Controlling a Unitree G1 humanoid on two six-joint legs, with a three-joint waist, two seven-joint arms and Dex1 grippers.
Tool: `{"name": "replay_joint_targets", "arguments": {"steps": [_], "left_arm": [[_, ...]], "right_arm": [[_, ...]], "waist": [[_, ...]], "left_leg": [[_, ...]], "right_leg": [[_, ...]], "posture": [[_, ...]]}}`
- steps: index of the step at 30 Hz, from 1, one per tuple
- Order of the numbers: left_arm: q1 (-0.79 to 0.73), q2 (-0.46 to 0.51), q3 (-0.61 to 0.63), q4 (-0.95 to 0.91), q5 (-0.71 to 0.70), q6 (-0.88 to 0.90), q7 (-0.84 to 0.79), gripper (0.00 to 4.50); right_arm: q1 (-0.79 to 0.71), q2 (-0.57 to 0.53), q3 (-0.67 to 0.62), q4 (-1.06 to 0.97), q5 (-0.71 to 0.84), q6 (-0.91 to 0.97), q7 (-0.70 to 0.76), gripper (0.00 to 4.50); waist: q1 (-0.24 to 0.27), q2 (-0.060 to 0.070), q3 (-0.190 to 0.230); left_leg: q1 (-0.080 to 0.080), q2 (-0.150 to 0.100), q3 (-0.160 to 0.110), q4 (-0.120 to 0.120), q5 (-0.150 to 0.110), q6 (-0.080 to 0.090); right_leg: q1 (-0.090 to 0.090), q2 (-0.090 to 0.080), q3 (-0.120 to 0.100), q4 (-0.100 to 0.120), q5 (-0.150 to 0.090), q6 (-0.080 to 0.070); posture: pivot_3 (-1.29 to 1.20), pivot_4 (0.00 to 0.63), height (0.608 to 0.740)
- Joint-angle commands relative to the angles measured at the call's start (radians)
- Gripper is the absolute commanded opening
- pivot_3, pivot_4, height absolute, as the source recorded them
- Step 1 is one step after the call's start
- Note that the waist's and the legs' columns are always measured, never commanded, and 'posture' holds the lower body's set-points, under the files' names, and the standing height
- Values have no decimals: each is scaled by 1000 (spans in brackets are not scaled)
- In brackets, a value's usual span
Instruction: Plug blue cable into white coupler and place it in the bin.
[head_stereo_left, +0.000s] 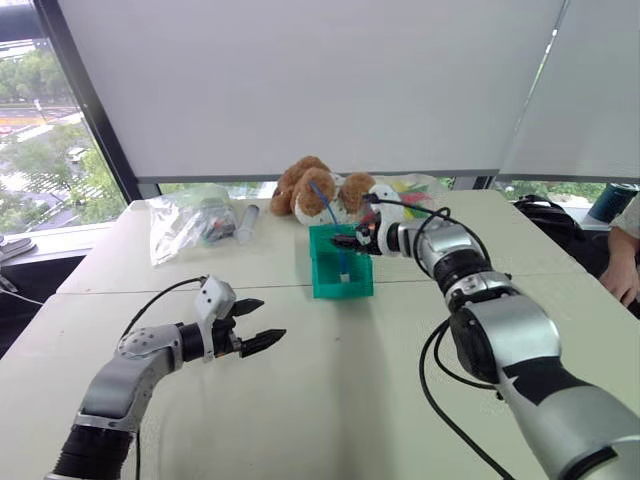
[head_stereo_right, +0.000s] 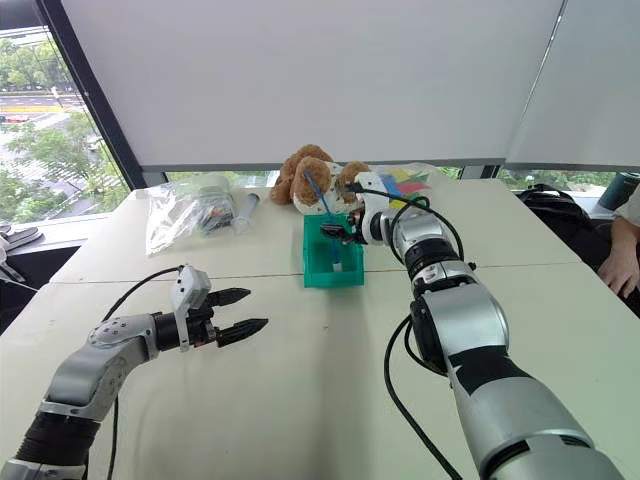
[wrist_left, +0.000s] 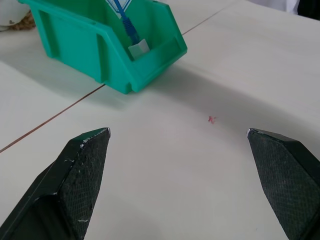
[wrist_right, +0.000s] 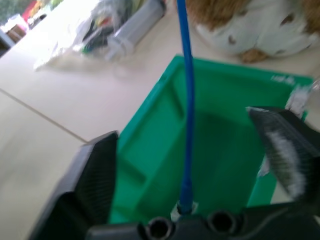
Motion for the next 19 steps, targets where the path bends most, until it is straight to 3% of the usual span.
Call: {"name": "replay_joint_targets", "arguments": {"steps": [1,5,9,14,19], "left_arm": [[3,12,29,-42,-30,10,9,4500],[-3,20,30,-42,-37,13,13,4500],[-9,33,46,-33,-47,10,8,4500],[-9,59,80,-42,-72,22,7,4500],[12,88,121,-90,-123,67,8,4500]], "right_arm": [[-72,-45,-50,-38,23,-16,11,4490],[-26,-131,-45,-214,42,70,143,4490],[252,-262,-54,-776,173,308,299,4490],[616,-394,-159,-1368,375,537,325,4490],[884,-499,-271,-1688,503,654,297,4490]], "waist": [[0,0,0],[5,-1,3],[13,-2,3],[9,-1,6],[7,-2,7]], "left_leg": [[0,0,0,0,0,0],[0,0,0,0,0,0],[0,0,0,1,0,0],[0,0,-1,2,-1,2],[2,2,-1,4,-1,2]], "right_leg": [[0,0,0,0,0,0],[1,3,0,0,0,0],[3,3,-1,-1,0,0],[3,4,-2,-1,0,1],[4,8,-1,1,0,1]], "posture": [[0,150,740],[0,150,740],[0,150,740],[0,150,740],[0,150,740]]}}
